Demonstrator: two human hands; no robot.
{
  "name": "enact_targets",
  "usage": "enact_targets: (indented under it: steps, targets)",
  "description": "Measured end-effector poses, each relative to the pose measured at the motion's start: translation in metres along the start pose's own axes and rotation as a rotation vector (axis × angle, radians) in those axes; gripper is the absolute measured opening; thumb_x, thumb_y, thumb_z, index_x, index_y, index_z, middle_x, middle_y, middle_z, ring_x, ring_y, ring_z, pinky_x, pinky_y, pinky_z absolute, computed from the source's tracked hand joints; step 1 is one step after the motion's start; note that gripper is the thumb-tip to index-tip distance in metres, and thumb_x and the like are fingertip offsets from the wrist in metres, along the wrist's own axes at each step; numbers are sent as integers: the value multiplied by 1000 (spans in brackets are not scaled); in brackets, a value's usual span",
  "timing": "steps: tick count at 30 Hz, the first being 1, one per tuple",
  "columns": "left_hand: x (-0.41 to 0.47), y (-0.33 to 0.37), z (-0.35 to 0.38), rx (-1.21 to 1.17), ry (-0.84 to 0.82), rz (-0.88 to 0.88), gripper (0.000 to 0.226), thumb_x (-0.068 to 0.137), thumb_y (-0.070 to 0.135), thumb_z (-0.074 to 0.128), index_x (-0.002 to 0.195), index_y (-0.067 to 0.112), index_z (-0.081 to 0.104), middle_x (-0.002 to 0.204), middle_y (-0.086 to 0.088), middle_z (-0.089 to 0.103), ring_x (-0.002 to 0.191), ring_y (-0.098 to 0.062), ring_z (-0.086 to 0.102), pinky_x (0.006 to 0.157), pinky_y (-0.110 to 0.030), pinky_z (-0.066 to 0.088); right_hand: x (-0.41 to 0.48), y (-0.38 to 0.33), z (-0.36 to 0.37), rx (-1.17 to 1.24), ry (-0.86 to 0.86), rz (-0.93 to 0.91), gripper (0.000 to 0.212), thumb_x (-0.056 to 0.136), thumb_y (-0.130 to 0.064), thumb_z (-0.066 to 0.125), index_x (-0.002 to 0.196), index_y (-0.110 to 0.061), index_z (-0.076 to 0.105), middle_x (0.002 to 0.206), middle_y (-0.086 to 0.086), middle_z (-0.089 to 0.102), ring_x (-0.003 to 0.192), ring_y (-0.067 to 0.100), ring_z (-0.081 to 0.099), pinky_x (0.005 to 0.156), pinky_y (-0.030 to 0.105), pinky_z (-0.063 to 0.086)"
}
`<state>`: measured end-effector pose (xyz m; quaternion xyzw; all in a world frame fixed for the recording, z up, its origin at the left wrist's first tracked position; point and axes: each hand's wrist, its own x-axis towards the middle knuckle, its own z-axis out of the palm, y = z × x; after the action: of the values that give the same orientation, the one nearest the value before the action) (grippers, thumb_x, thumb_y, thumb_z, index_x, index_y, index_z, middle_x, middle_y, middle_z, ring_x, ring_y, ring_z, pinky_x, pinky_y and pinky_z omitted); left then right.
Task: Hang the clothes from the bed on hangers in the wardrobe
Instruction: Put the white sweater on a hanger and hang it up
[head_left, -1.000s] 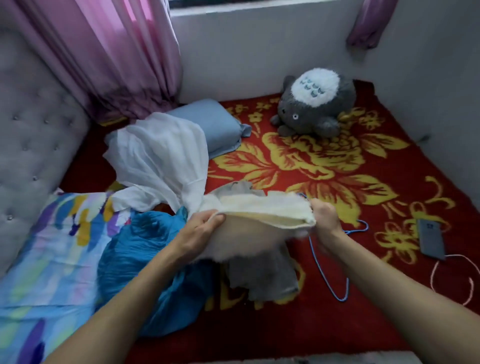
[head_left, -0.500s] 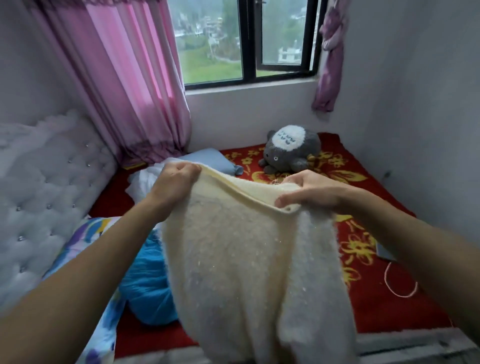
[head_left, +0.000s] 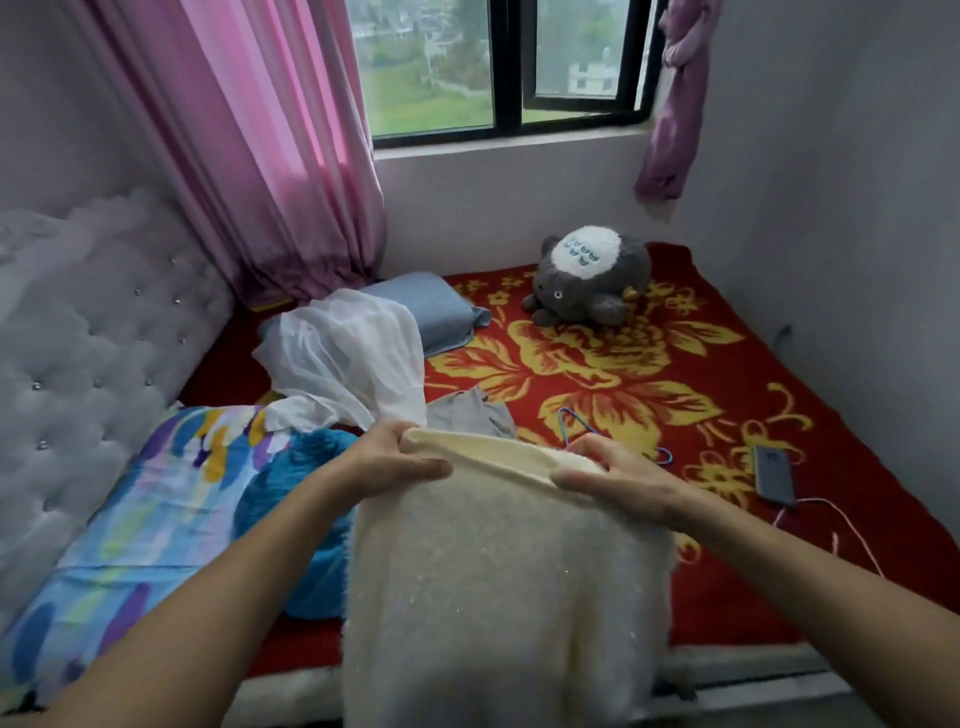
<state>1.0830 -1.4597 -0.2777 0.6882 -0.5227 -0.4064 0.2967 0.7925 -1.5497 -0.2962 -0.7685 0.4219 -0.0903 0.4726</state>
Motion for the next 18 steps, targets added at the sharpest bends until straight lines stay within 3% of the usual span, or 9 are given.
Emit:
enact_targets:
  steps: [2,3,6,9,12,18]
  targets:
    - [16,-38,6,-19,-73,-81,16,69,15,83,75,9,69,65,7,64,62,-7,57,60,-19,45,20,22,11,-229,-129,6,63,59,-66,78,107,-34,52,101,-9,64,94,10,61,82,32,50]
    - [27,-57,8,14,-84,-121,17,66,19,82,71,10,69,65,5,64,62,-8,57,61,-23,45,34,36,17,-339,-156,21,64,58,-67,77,105,-34,48,101,-7,64,95,13,60,82,36,50]
    - [65,-103,11,192,-28,-206,29,60,37,76,57,13,60,57,2,53,53,-10,48,55,-27,35,83,65,27,-397,-90,68,36,76,-50,73,81,-27,46,87,-2,62,87,21,60,74,37,46]
    - [117,-125,7,272,69,-231,38,65,44,71,53,13,52,55,0,49,53,-14,45,50,-29,29,141,78,27,-300,13,151,35,84,-38,70,60,-27,48,65,-8,54,65,10,52,59,30,36]
    - [175,-140,4,339,134,-226,38,80,33,70,54,17,47,61,-2,53,65,-22,53,55,-30,29,199,91,28,-274,95,282,32,87,-38,65,60,-25,52,64,-8,56,66,12,53,57,32,36]
    - [277,-194,21,317,145,-327,26,85,20,65,61,18,53,73,-6,62,82,-29,62,62,-29,38,292,150,42,-209,139,444,24,92,-38,52,74,-25,60,83,-3,67,86,22,63,74,38,49]
